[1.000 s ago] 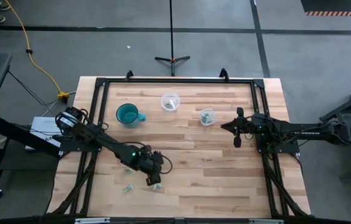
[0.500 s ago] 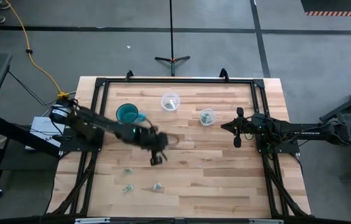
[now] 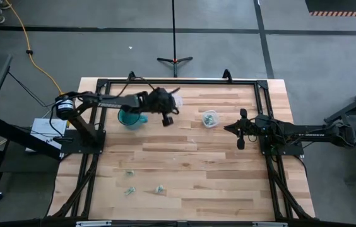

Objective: Pick and place items into bin
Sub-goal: Put the stevia packet into the large transparent bin

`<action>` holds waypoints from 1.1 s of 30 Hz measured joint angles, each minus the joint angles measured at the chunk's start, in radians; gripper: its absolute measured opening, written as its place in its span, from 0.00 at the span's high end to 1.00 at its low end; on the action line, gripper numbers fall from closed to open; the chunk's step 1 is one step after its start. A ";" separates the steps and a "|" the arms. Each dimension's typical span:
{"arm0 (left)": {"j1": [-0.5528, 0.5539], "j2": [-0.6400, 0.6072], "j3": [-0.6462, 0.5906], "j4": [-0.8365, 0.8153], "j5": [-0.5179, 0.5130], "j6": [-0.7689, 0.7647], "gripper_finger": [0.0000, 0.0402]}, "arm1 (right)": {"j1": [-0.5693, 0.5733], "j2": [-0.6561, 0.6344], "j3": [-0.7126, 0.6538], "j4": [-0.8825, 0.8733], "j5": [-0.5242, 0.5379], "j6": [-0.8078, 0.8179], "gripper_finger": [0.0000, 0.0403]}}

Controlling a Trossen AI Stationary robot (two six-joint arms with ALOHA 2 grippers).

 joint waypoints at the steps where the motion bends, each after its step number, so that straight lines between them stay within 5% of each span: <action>1: 0.020 0.000 -0.001 -0.003 -0.004 0.002 0.95 | 0.000 0.000 0.000 0.000 0.000 0.000 0.96; 4: 0.072 0.001 -0.001 -0.003 -0.012 -0.024 0.91 | 0.000 0.000 0.000 0.000 0.000 0.000 0.96; 14: 0.124 0.001 -0.001 0.005 0.001 -0.053 0.50 | 0.000 0.000 0.000 0.000 0.003 0.000 0.96; 17: 0.097 -0.016 -0.001 -0.027 0.095 -0.122 0.44 | 0.000 0.000 0.000 0.000 0.003 0.002 0.96; 22: -0.030 -0.030 0.000 -0.117 0.260 -0.183 0.44 | 0.000 0.000 0.000 -0.001 0.006 0.006 0.96; 33: -0.510 -0.030 0.000 -0.492 0.208 -0.702 0.53 | 0.000 0.000 0.000 -0.001 0.007 0.007 0.96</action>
